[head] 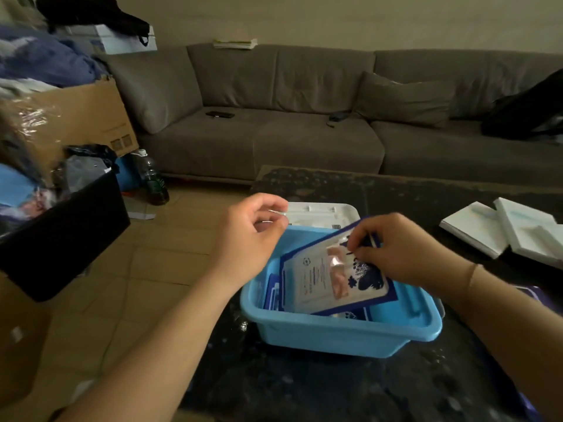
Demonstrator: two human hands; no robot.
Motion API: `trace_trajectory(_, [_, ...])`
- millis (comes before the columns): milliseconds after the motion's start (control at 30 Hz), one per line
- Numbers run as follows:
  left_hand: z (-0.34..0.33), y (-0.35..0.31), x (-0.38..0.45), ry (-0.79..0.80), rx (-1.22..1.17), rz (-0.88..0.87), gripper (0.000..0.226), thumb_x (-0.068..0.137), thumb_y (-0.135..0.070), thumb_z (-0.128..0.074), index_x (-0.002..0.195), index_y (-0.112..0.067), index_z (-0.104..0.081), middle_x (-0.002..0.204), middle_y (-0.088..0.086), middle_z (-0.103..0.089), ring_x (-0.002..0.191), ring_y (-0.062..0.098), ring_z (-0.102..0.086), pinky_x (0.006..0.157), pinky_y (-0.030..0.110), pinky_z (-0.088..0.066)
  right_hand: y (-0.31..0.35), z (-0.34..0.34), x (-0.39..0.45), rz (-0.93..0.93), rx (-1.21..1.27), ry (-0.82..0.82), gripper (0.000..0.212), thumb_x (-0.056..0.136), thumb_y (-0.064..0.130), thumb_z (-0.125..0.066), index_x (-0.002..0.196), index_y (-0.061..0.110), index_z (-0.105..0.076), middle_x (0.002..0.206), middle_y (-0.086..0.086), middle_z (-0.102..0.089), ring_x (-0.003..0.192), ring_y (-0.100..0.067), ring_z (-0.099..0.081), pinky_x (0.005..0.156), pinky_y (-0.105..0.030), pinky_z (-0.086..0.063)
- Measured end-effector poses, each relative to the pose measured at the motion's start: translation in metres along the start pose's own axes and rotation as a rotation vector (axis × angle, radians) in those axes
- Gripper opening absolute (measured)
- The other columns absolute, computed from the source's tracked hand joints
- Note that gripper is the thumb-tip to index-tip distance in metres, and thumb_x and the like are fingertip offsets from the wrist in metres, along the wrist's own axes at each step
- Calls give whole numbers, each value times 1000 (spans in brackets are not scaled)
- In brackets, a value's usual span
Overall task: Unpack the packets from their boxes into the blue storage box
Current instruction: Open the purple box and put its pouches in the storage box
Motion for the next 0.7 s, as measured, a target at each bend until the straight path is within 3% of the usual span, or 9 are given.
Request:
trace_trajectory(67, [-5,3,2,78,43,-34,27,87,-2,-69,91,-29,-69,90,-12,-72,84,5,-69,77,18,-55,-8,-15,6,-55,26,39,9,90,15,-66,92,23,-68,88,7,-65,75,-8,-67,53,-15,-54])
trace_trajectory(167, [-20,3,4,295,236,-75,32,88,-6,-68,84,-37,-67,83,-19,-68,79,0,-66,74,20,-52,-13,-31,14,-78,-30,81,10,89,13,-68,90,24,-68,86,6,-64,74,-8,-63,51,-10,-49])
trace_trajectory(267, [-42,4,-3,594,505,-77,20,91,-12,-65,94,-32,-70,89,-21,-63,79,-4,-60,76,21,-53,-18,-46,15,-124,-69,166,8,89,16,-68,96,20,-67,92,2,-64,77,-11,-63,54,-15,-52])
trace_trajectory(433, [-72,18,-17,970,864,-12,26,90,-20,-69,116,-26,-66,111,-4,-62,95,17,-61,79,31,-55,-19,-65,3,-168,-360,404,27,92,39,-61,115,26,-56,106,4,-62,94,-14,-62,82,-24,-53])
trace_trajectory(567, [-88,24,-24,1073,1014,36,33,89,-17,-70,121,-16,-65,118,5,-62,101,25,-62,75,30,-50,-22,-68,6,-165,-530,390,41,92,36,-63,129,22,-53,115,0,-64,99,-18,-64,90,-31,-54])
trace_trajectory(700, [-95,37,-33,1124,1079,75,38,91,-14,-64,129,-13,-60,124,8,-61,106,27,-62,82,34,-52,-26,-71,9,-160,-621,348,30,94,15,-59,123,13,-60,111,-6,-66,94,-20,-66,84,-27,-56])
Point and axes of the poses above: each hand's wrist, its own x-axis towards the middle knuckle, its own z-axis out of the back of the hand, y = z × x, the point moved 7 cm from there along x, towards the middle knuckle
